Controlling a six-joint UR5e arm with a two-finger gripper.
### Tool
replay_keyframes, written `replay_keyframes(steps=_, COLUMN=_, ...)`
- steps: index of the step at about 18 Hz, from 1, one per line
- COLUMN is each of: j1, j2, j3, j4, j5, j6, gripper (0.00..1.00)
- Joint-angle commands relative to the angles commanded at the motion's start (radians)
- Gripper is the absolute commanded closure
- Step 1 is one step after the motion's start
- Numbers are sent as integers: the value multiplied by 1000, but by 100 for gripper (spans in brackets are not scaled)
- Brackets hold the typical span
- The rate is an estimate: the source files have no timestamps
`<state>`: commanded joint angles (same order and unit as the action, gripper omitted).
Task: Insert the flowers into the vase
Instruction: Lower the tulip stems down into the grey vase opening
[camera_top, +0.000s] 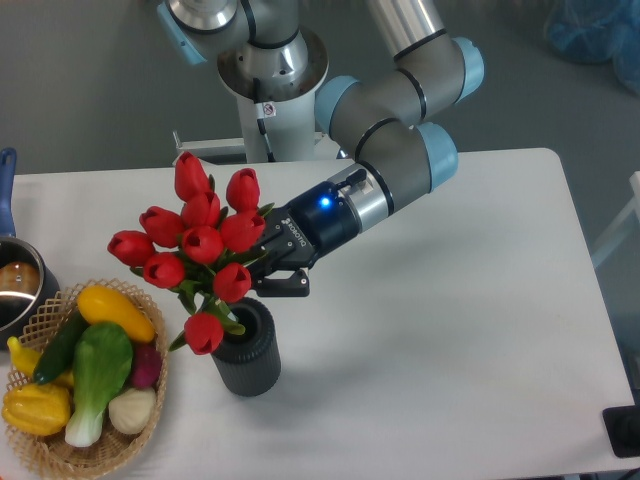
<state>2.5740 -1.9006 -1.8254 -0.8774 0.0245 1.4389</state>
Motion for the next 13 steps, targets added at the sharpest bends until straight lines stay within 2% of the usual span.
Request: replay_keyframes(steps=13, j1=-2, j2=-40, j3=-23, j4=2, j5=-11, j6=3, gripper=82)
